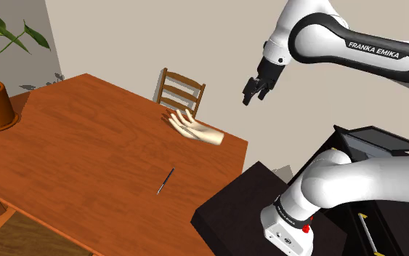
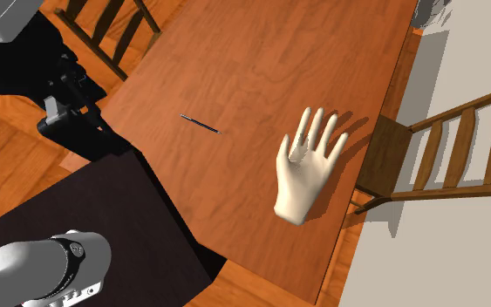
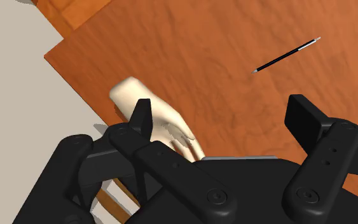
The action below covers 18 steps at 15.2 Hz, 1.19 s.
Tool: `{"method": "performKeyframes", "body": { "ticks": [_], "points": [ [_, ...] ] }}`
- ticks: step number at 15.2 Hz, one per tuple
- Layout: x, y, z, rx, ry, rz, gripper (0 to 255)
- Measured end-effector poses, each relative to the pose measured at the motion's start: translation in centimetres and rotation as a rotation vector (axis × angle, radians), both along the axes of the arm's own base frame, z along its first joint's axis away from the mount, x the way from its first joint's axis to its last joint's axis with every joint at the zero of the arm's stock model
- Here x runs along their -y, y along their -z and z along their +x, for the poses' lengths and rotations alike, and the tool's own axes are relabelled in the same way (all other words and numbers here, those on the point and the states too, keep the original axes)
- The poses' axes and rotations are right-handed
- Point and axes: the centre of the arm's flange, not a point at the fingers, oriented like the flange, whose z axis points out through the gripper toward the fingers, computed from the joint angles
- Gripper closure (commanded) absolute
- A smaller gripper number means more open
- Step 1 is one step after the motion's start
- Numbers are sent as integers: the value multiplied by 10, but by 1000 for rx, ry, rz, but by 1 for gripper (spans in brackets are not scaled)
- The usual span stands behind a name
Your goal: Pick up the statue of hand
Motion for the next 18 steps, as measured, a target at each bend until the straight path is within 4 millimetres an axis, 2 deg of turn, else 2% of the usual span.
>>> {"method": "performKeyframes", "body": {
  "ticks": [2, 5, 18],
  "points": [
    [3, 5, 3, 0, -8, 2, 0],
    [21, 29, 18, 5, -52, 16, 0],
    [85, 155, 116, 35, -281, 81, 0]
  ]
}}
